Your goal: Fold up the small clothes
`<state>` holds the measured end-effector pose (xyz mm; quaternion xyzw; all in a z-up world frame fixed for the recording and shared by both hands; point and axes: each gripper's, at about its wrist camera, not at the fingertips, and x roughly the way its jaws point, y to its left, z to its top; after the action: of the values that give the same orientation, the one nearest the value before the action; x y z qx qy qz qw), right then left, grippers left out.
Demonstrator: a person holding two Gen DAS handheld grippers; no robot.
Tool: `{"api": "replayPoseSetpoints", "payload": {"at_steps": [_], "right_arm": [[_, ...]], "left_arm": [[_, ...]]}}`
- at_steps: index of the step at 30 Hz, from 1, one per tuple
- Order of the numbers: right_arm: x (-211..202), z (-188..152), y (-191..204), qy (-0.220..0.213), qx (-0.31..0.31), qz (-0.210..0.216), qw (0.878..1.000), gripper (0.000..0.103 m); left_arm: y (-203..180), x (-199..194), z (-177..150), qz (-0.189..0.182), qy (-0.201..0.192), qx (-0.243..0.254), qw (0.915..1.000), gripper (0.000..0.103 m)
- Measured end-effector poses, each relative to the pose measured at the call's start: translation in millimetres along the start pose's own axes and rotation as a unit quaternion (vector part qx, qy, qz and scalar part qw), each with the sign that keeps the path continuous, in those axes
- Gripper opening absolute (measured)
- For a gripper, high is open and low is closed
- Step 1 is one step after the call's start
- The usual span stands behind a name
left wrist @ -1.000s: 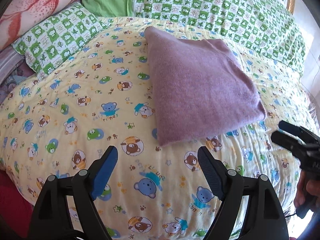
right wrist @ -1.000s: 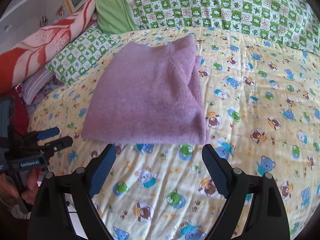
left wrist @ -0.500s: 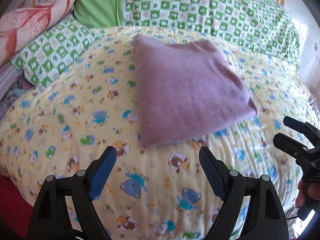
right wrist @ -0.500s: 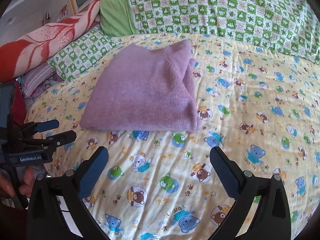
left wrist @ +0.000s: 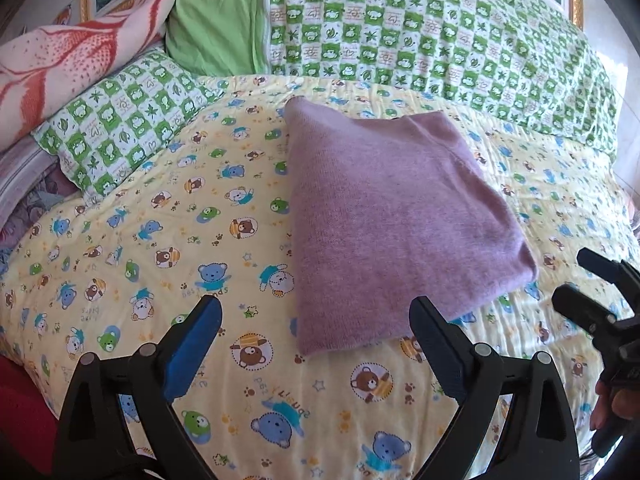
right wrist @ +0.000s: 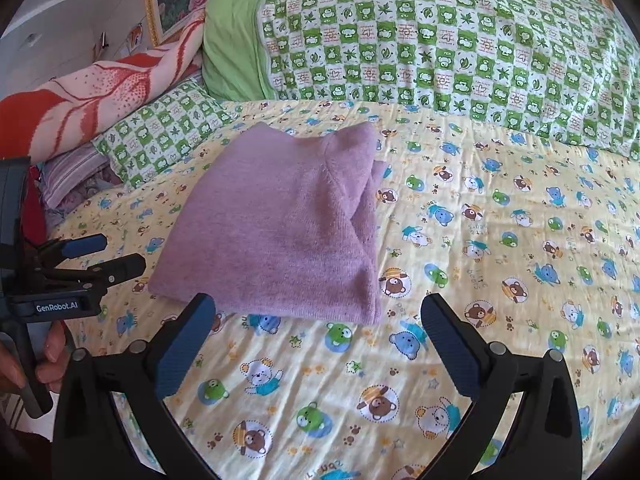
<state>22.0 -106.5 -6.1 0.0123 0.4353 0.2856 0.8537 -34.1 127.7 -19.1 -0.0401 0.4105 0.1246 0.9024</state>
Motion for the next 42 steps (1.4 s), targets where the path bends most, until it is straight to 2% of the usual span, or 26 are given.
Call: {"api": "replayPoseSetpoints", "payload": {"at_steps": [10, 42], "right_arm": [[29, -7, 7, 0.025, 0.001, -0.004, 1.000, 0.102], [50, -3, 16, 0.039, -0.008, 0.000, 0.999, 0.102]], "left_arm": [[2, 7, -4, 0.015, 0.004, -0.001, 0.9999, 0.096], [3, 1, -8, 0.026, 0.004, -0.024, 0.9994, 0.098]]}}
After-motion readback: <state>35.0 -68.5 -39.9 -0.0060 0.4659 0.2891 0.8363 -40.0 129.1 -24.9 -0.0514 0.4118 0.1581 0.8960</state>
